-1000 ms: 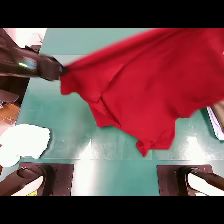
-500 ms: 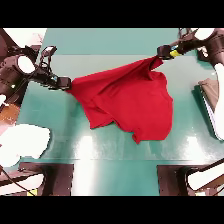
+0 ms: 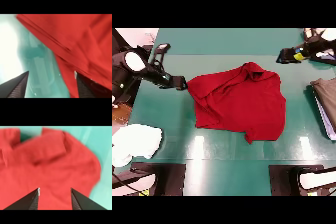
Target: Fold the shirts.
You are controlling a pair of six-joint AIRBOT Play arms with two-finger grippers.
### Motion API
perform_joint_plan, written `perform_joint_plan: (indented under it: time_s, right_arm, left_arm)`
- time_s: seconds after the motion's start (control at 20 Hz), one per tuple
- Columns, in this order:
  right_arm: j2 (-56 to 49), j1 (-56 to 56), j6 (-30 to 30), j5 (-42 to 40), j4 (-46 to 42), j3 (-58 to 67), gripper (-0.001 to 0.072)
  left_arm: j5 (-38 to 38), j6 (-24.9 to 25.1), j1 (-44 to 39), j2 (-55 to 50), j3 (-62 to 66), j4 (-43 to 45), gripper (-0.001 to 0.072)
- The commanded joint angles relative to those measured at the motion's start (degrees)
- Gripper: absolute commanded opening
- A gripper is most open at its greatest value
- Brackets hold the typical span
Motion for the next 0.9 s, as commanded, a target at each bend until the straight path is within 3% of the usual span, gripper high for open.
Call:
perform_joint_plan:
  time_s: [0.0, 0.25, 0.4, 0.65, 0.85]
  right_arm:
    - [8.20, -2.01, -0.04, 1.92, 0.07, -11.08, 0.0442]
    - [18.51, -0.57, -0.04, -2.05, 0.07, -26.73, 0.0442]
    - [23.23, 1.20, -0.04, -4.44, 0.07, -32.83, 0.0442]
    - [29.70, 2.69, 0.00, -7.65, 0.57, -40.33, 0.0442]
    - [33.07, 2.64, 0.00, -7.78, 0.46, -42.66, 0.0442]
  left_arm:
    - [-0.90, -0.74, -6.88, 2.29, -5.05, -0.72, 0.0669]
    - [12.13, -12.96, -22.97, 2.12, -15.96, -0.22, 0.0668]
    - [16.22, -22.03, -26.43, 0.44, -18.78, 0.46, 0.0668]
    - [19.06, -25.81, -26.43, -4.57, -18.75, -0.15, 0.0668]
    - [21.09, -25.86, -26.43, -6.95, -18.62, -2.78, 0.0668]
